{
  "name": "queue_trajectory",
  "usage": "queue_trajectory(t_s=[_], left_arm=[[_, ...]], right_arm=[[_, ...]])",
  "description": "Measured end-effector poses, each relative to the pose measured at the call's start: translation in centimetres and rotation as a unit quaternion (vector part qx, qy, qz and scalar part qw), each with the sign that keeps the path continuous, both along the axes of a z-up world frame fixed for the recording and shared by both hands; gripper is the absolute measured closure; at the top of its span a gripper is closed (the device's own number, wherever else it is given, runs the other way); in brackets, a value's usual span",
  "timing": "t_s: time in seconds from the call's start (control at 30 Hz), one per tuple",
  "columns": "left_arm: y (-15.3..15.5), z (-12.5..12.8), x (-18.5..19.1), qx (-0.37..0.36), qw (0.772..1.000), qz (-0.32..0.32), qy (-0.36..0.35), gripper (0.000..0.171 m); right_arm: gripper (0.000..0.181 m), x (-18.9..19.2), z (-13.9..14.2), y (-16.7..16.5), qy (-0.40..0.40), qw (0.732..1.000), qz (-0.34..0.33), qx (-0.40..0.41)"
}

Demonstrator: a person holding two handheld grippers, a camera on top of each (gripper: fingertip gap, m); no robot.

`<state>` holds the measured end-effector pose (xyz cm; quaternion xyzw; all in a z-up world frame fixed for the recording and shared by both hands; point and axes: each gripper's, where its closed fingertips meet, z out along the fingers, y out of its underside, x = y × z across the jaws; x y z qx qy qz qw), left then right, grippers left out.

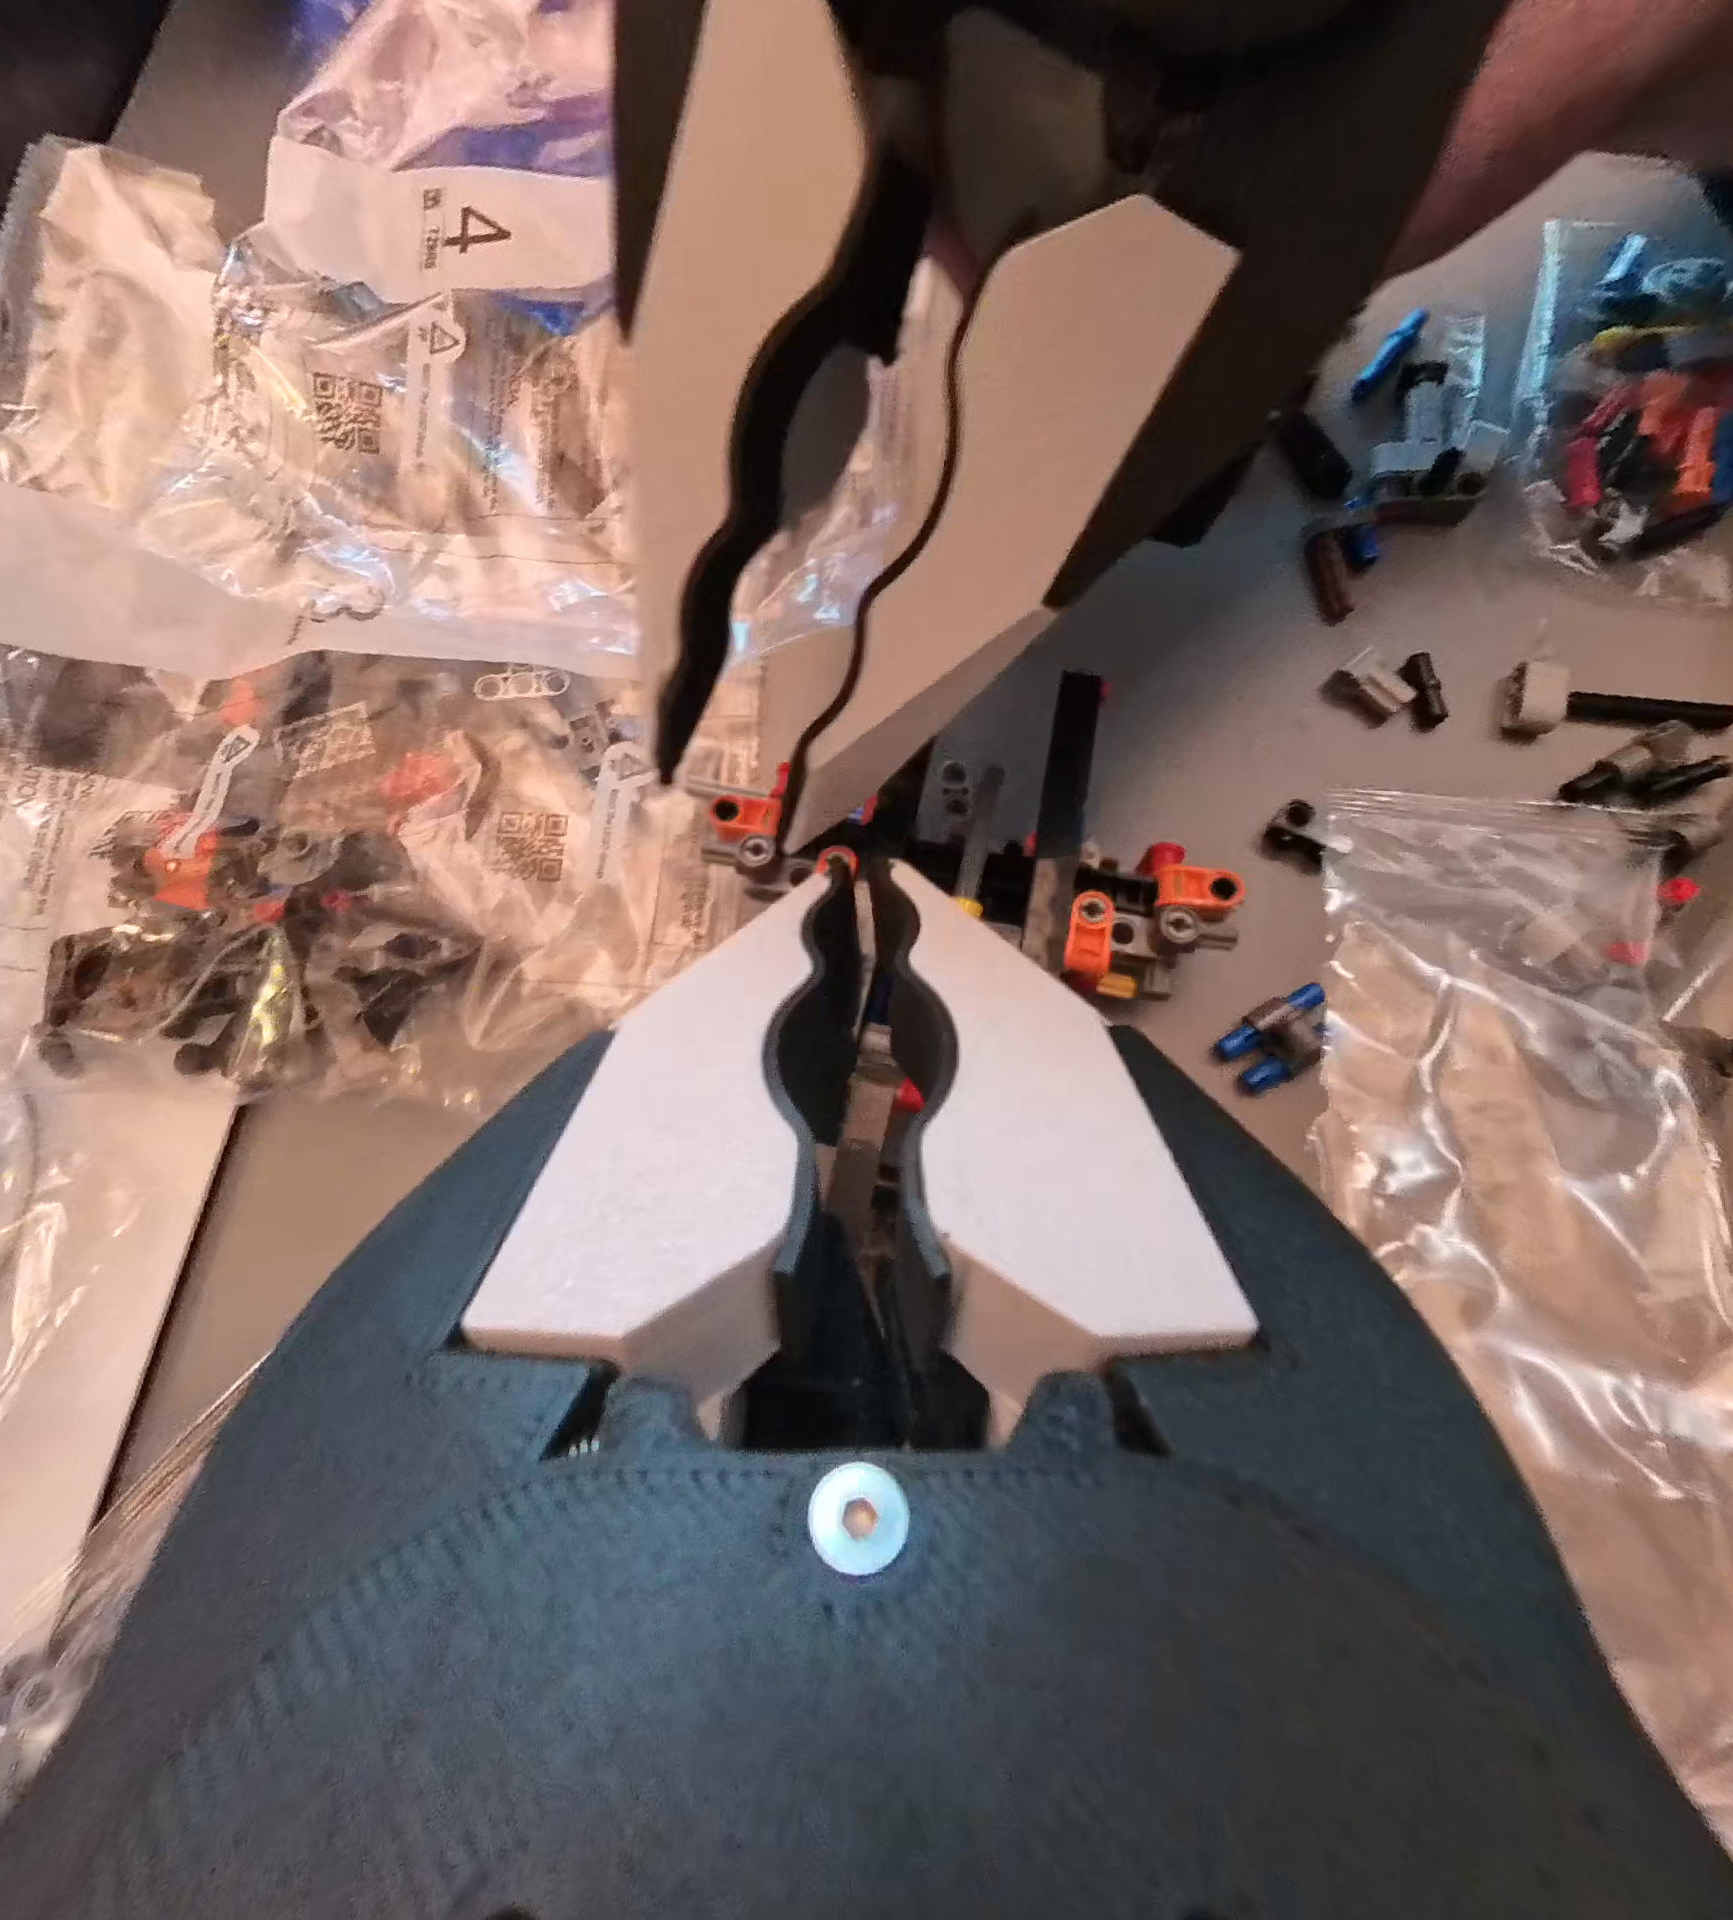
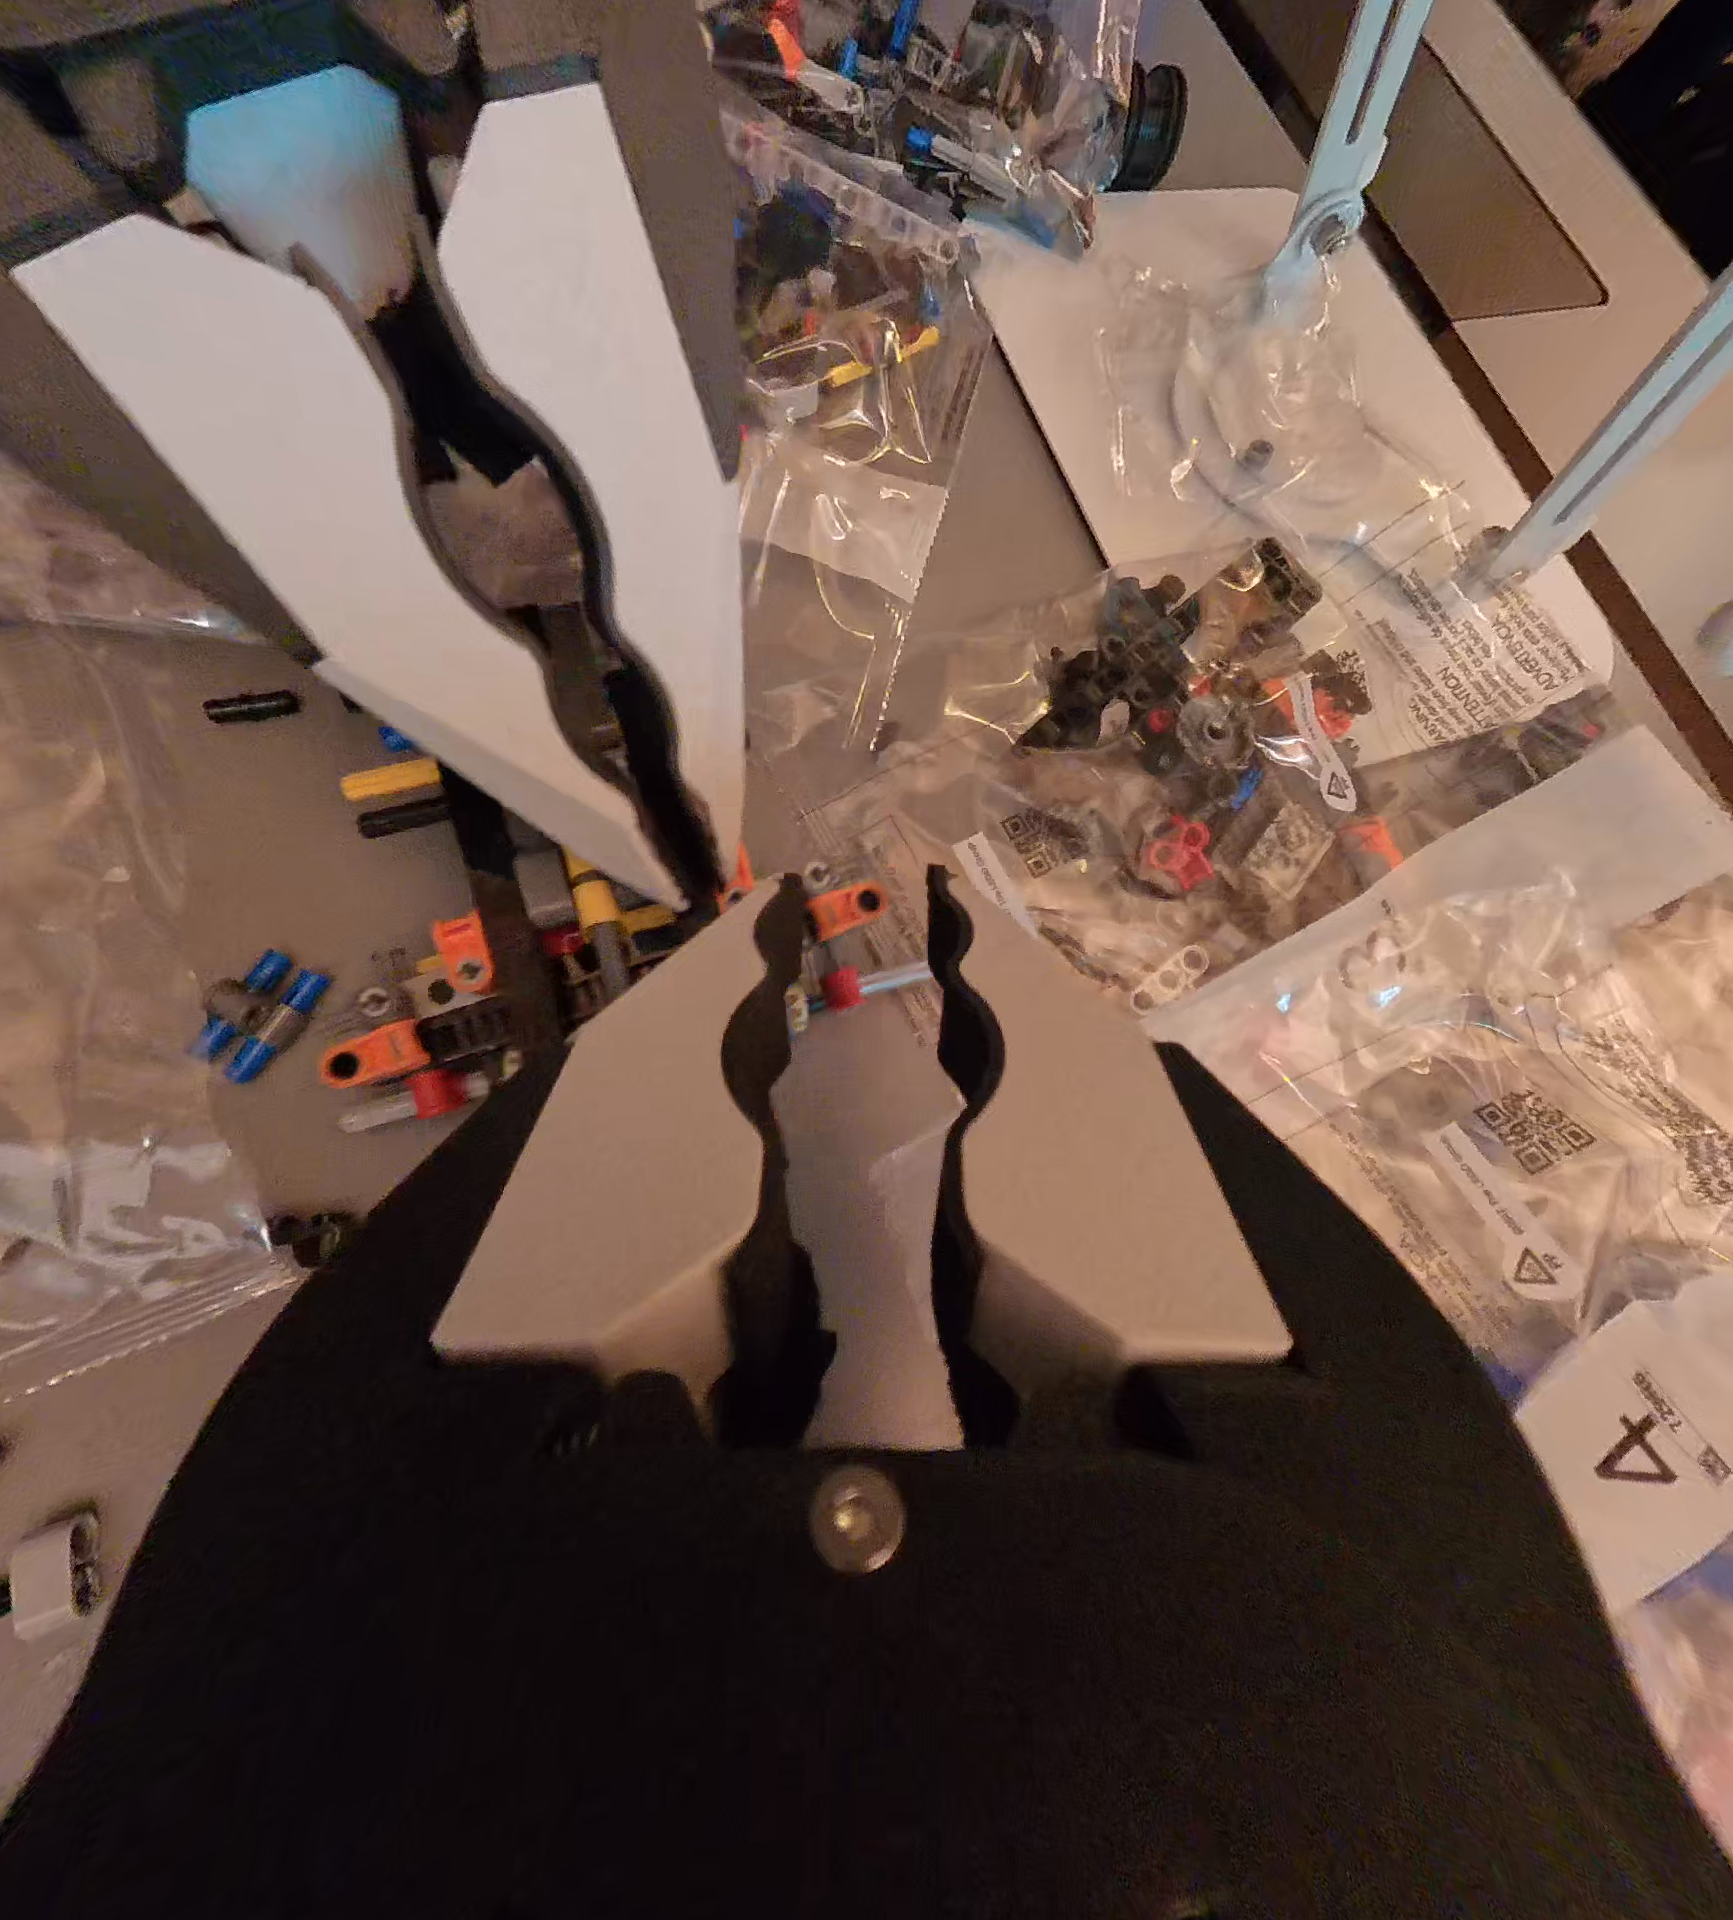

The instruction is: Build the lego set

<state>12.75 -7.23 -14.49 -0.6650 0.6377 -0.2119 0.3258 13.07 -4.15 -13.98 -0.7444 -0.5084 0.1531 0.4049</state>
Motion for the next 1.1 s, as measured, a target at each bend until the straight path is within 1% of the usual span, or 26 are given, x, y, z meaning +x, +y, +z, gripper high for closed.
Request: queue_trajectory(t_s=[0.07, 0.13, 0.17, 0.2, 0.27, 0.37, 0.47, 0.53, 0.63, 0.67, 0.7, 0.77, 0.83, 0.9, 1.0, 1.1], left_arm=[[-0.6, 0.0, 0.2, -0.014, 1.0, -0.012, -0.004, 0.169], [-1.3, -0.1, 0.3, -0.027, 0.999, -0.032, -0.011, 0.171], [-1.3, -0.1, 0.3, -0.027, 0.999, -0.033, -0.012, 0.171], [-1.3, -0.1, 0.2, -0.022, 0.999, -0.037, -0.01, 0.171], [-1.5, -0.1, 0.2, -0.017, 0.999, -0.043, -0.01, 0.171], [-1.7, -0.1, 0.2, -0.014, 0.999, -0.05, -0.009, 0.171], [-1.8, -0.1, 0.2, -0.021, 0.998, -0.052, -0.014, 0.171], [-1.8, -0.1, 0.2, -0.018, 0.998, -0.053, -0.013, 0.171], [-1.8, -0.1, 0.2, -0.014, 0.998, -0.052, -0.012, 0.171], [-1.8, -0.1, 0.3, -0.014, 0.998, -0.052, -0.013, 0.171], [-1.8, -0.1, 0.3, -0.014, 0.999, -0.051, -0.012, 0.171], [-1.7, -0.1, 0.1, -0.013, 0.999, -0.049, -0.01, 0.171], [-1.6, -0.2, 0.1, -0.016, 0.999, -0.045, -0.01, 0.169], [-1.7, -0.2, 0.2, -0.013, 0.999, -0.048, -0.009, 0.169], [-1.8, -0.2, 0.2, -0.012, 0.999, -0.05, -0.009, 0.169], [-1.9, -0.2, 0.3, -0.008, 0.999, -0.052, -0.006, 0.169]], right_arm=[[0.159, -0.7, -0.1, -0.5, 0.007, 0.999, 0.023, -0.024], [0.157, -0.9, -0.5, -0.6, -0.007, 0.999, 0.035, -0.036], [0.16, -1.1, -0.8, -0.9, -0.007, 0.998, 0.041, -0.053], [0.167, -1.3, -1.0, -1.3, -0.001, 0.996, 0.051, -0.074], [0.16, -0.8, -1.2, -1.3, -0.001, 0.995, 0.045, -0.092], [0.156, -0.3, -1.2, -1.7, 0.014, 0.991, 0.043, -0.125], [0.157, -0.1, -1.4, -2.2, 0.036, 0.984, 0.047, -0.168], [0.154, 0.2, -1.1, -2.3, 0.042, 0.984, 0.045, -0.17], [0.157, 0.6, -0.8, -2.5, 0.046, 0.981, 0.04, -0.182], [0.159, 0.8, -0.8, -2.6, 0.044, 0.982, 0.039, -0.182], [0.165, 1.2, -0.8, -2.5, 0.039, 0.982, 0.035, -0.18], [0.164, 1.9, -1.1, -2.3, 0.035, 0.981, 0.02, -0.191], [0.159, 1.8, -1.1, -2.9, 0.055, 0.973, 0.028, -0.22], [0.161, 1.6, -0.7, -3.2, 0.072, 0.97, 0.034, -0.232], [0.167, 1.4, -1.3, -4.2, 0.068, 0.962, 0.055, -0.259], [0.17, 1.5, -1.1, -4.7, 0.069, 0.96, 0.068, -0.263]])
